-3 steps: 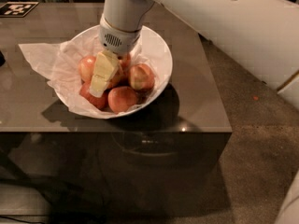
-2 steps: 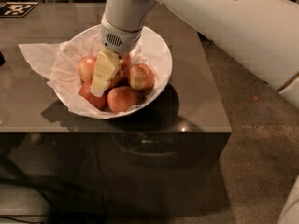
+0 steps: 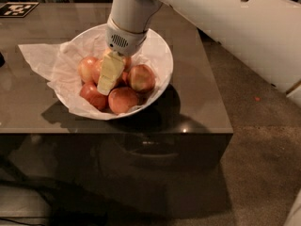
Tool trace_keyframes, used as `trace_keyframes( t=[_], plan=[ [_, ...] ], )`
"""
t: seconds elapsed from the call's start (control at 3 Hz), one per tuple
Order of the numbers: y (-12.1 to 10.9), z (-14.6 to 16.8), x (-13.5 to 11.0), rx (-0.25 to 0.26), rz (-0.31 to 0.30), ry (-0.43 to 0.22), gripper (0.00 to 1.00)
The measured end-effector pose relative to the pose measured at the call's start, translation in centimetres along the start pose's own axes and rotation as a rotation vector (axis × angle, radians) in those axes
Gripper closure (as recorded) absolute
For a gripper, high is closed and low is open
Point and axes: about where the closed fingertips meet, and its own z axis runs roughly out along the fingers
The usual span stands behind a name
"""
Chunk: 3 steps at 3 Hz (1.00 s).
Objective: Pick apple from white bowl
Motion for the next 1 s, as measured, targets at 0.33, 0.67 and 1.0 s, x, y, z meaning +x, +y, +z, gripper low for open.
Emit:
trace_keyframes(
  t=[0.33, 0.67, 1.0],
  plan=[
    [0.00, 0.00, 0.00, 0.000, 0.000, 0.000, 0.43],
    [0.00, 0.00, 0.00, 0.000, 0.000, 0.000, 0.66],
    [0.00, 0.00, 0.00, 0.000, 0.000, 0.000, 0.89]
  ],
)
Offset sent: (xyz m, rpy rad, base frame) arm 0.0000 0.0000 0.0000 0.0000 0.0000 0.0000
